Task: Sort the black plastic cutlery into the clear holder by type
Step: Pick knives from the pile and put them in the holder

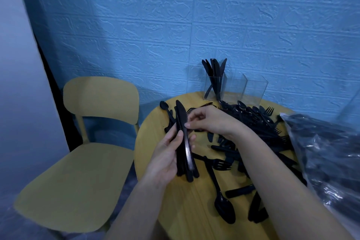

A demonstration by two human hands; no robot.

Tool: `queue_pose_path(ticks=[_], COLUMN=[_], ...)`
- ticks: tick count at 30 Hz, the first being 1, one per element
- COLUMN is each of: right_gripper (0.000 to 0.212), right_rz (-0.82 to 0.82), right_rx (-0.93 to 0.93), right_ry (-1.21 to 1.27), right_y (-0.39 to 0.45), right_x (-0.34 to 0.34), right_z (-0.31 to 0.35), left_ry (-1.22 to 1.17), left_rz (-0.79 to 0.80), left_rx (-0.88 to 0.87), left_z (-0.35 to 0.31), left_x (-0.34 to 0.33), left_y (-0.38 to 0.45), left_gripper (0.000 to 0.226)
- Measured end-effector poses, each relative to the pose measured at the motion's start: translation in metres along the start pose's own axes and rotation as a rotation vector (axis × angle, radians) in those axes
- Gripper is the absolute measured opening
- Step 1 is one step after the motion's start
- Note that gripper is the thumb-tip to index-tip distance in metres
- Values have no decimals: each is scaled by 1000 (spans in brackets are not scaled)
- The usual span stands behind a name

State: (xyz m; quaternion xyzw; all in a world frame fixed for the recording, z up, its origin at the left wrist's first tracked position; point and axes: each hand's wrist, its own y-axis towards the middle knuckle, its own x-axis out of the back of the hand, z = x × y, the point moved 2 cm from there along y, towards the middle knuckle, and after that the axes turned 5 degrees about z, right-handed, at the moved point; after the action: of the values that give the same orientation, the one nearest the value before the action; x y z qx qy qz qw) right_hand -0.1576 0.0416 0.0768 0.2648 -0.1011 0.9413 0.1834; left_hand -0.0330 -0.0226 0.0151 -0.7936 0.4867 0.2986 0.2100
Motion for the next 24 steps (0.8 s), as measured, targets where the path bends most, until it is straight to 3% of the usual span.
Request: queue_pose_path(ticks=[5,11,17,24], right_gripper=[10,21,12,14], right_rz=[-13,-46,-136,-260], right_rx=[-17,-3,28,-37], right_ry=[-150,89,161,95], right_y=[-2,-7,1,25], right_x=[4,26,68,123], right_z=[-1,-3,14,11], left_ry=[57,134,344,776], left_rz=[9,92,194,256], left_rx=[14,35,55,-132], left_z=[0,-17,-30,-29], left_x=[-3,-28,-66,-96], left_y=[1,15,55,118], left_gripper=[30,29,40,46])
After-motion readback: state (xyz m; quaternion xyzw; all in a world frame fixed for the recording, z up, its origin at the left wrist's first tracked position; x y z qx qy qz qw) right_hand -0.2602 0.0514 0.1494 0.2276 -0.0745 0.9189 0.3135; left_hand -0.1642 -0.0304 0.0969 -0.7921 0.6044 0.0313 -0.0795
